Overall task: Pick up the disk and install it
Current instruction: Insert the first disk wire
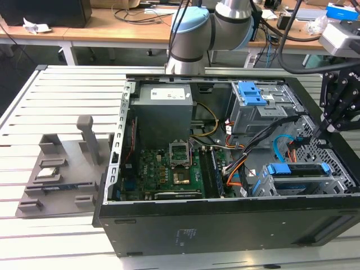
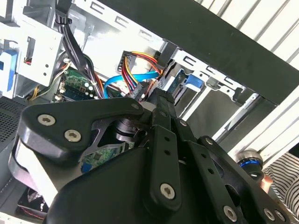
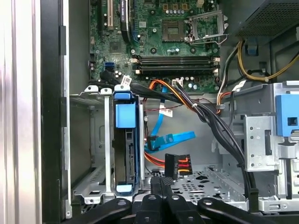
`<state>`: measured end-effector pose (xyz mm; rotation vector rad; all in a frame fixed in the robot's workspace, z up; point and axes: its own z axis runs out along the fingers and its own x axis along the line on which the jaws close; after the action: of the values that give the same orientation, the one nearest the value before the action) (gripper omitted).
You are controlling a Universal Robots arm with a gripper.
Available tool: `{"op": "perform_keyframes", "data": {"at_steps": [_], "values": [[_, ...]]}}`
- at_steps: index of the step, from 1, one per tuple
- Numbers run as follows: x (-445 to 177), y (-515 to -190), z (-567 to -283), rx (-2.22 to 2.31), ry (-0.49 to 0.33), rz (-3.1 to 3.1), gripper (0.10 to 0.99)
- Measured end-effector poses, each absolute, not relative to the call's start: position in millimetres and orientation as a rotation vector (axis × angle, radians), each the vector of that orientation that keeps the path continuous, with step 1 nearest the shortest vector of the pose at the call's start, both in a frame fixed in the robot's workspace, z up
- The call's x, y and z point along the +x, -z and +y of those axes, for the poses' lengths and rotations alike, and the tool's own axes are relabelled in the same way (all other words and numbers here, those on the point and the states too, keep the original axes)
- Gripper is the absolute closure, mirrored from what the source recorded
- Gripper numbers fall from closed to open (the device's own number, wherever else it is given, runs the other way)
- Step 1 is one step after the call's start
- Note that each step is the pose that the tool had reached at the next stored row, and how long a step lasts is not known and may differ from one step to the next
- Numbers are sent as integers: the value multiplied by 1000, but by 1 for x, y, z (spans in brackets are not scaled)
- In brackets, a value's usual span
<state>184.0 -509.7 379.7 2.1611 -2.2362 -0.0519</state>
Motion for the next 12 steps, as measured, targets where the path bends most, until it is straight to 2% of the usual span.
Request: {"op": "perform_keyframes", "data": {"at_steps": [12], "values": [[179, -375, -502, 2161, 51, -2236, 980]]}}
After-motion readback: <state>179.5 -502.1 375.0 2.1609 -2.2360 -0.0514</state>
